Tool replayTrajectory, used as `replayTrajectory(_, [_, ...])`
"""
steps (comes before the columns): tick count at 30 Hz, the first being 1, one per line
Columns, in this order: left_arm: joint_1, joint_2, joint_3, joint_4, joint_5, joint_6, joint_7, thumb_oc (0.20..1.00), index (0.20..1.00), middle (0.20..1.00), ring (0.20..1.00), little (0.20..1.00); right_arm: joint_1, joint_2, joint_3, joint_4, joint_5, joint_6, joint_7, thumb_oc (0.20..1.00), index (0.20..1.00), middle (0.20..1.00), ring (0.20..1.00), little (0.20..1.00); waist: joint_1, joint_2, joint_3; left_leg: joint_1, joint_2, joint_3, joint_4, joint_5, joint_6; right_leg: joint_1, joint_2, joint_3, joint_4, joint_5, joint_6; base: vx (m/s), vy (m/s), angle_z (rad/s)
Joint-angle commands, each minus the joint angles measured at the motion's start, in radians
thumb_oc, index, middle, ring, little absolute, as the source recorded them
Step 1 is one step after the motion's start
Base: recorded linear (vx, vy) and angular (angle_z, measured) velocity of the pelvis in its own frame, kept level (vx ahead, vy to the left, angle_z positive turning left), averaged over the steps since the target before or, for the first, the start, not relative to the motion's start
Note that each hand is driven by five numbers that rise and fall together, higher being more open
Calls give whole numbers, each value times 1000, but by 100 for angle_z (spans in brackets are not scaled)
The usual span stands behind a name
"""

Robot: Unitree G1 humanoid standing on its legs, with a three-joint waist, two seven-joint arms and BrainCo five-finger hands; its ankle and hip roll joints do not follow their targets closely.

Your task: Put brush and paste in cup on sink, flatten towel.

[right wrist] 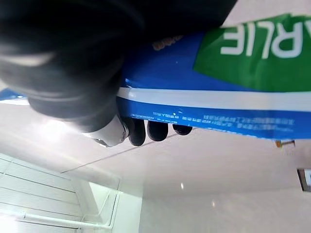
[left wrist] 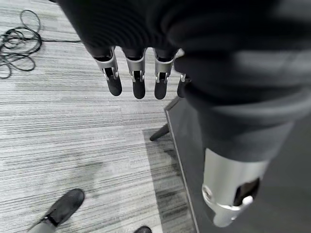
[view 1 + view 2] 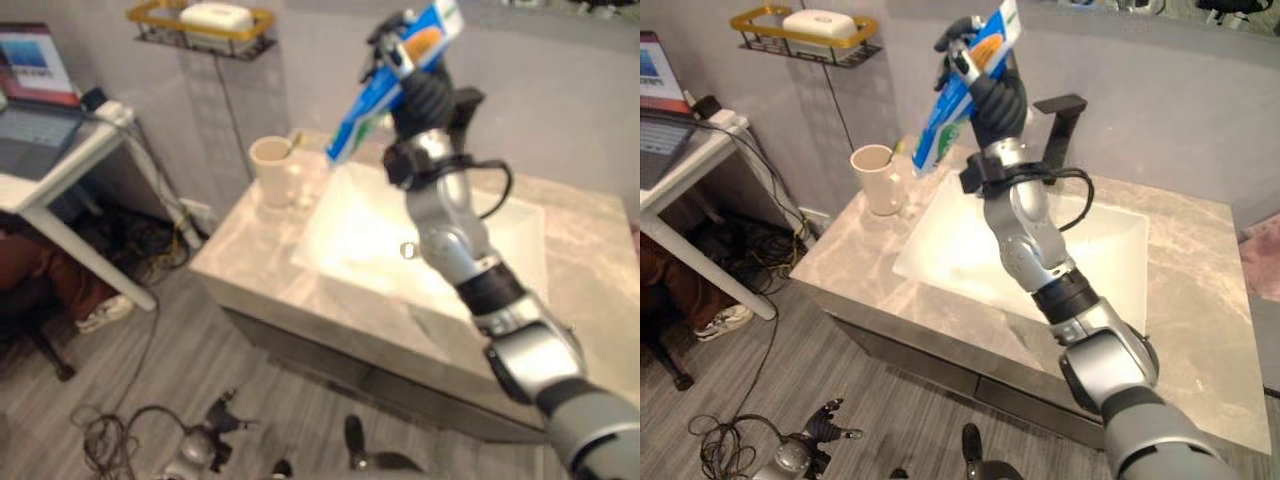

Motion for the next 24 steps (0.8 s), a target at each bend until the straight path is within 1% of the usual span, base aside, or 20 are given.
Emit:
replayTrajectory(1, [-41,73,-7,45,-14,-17,28,1000,1000,1000,1000,1000,-254,17,-47,63,-44,-51,-21,200,200,200,200,200,27,-15,2,41,-101,3,18,-73,90,52,-27,39,-1,-117,44,87,-47,10])
replayTrajectory(4, [-36,78,5,52,-23,-20,34,1000,1000,1000,1000,1000,-268,26,-49,77,-47,-53,-23,200,200,200,200,200,31,-13,3,30,-101,-5,18,-63,85,44,-32,30,-1,-120,42,72,-36,12])
replayTrajectory(7, [-24,87,27,58,-40,-21,45,1000,1000,1000,1000,1000,-304,2,-37,94,-60,-53,-25,200,200,200,200,200,39,-10,9,12,-98,-20,18,-44,77,36,-34,18,-1,-123,39,99,-63,21])
replayTrajectory(10, [-16,87,28,51,-54,-26,46,1000,1000,1000,1000,1000,-347,-21,-31,127,-67,-55,-32,200,200,200,200,200,46,-6,15,-11,-94,-36,18,-28,69,21,-37,3,-1,-128,36,82,-83,26])
replayTrajectory(17, [-17,88,22,78,-62,-23,49,1000,1000,1000,1000,1000,-405,-41,-20,190,-62,-61,-44,200,200,200,200,200,55,-3,24,-54,-86,-68,18,2,49,-3,-39,-24,-1,-132,30,33,-62,16])
replayTrajectory(19, [-19,87,21,91,-71,-22,53,1000,1000,1000,1000,1000,-426,-66,-13,194,-67,-67,-54,200,200,200,200,200,58,-1,29,-76,-85,-87,18,16,39,-18,-41,-40,-1,-134,27,27,-92,23])
replayTrajectory(22, [-7,87,22,82,-76,-22,57,1000,1000,1000,1000,1000,-446,-64,-10,207,-68,-70,-60,200,200,200,200,200,64,6,33,-96,-85,-108,18,29,32,-28,-42,-54,-1,-138,23,56,-88,31])
replayTrajectory(24, [-7,87,22,82,-76,-22,57,1000,1000,1000,1000,1000,-446,-64,-10,207,-68,-70,-60,200,200,200,200,200,63,6,32,-97,-85,-108,18,29,32,-28,-42,-54,-1,-138,23,13,-20,22])
